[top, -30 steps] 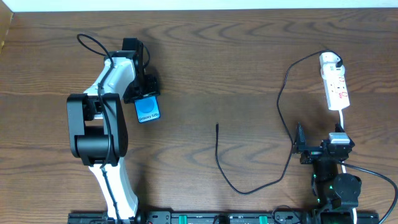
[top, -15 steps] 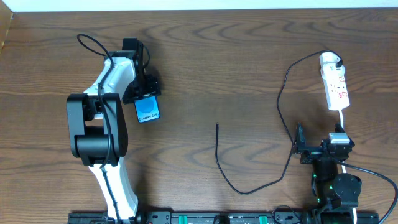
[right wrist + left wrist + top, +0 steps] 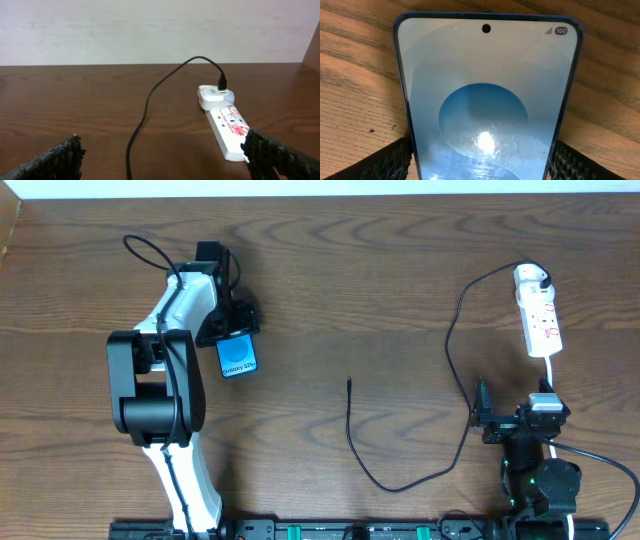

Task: Plug charger to phone and switch on socket
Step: 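Close the left gripper on the phone's top edge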

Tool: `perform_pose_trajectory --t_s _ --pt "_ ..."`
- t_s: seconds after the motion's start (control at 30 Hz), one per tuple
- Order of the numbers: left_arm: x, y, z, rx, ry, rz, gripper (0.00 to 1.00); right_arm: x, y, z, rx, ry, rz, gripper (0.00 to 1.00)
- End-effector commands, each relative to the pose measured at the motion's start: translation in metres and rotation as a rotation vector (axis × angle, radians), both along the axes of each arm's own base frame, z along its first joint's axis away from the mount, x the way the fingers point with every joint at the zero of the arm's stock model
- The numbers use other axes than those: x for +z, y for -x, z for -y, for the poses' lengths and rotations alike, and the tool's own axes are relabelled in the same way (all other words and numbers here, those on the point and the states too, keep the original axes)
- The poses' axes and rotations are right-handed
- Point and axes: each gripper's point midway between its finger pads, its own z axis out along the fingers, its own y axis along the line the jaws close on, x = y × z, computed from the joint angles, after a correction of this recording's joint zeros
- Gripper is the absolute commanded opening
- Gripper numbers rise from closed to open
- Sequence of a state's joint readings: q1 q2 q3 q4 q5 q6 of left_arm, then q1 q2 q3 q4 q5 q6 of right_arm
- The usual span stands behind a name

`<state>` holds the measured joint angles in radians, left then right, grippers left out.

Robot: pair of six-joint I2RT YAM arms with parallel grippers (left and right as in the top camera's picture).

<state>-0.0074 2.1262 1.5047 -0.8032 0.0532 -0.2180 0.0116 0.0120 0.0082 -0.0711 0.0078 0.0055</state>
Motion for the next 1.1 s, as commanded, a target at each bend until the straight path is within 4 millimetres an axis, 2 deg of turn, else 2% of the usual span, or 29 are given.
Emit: perform_pose_trajectory --t_s 0.0,0.7,0.83,1.07 --pt "-0.0069 0.0071 -0.0016 0.026 -0.005 -0.026 0.86 -0.0009 0.0003 -0.0020 0.009 0.014 0.000 0.99" --pt "-0.0090 0.0073 0.0024 0.024 0.018 -0.029 0.85 -0.0009 0.0003 -0.0020 0.009 0.014 0.000 0.99" --pt "-0.0090 0.0073 0.0024 0.024 0.018 -0.029 0.78 -0.0009 0.0003 -0.0021 0.009 0.014 0.000 0.99" --pt "-0.0090 0.0072 0.0024 0.024 0.018 -0.029 0.75 -0.0009 0.0003 -0.0020 0.009 0.014 0.000 0.99"
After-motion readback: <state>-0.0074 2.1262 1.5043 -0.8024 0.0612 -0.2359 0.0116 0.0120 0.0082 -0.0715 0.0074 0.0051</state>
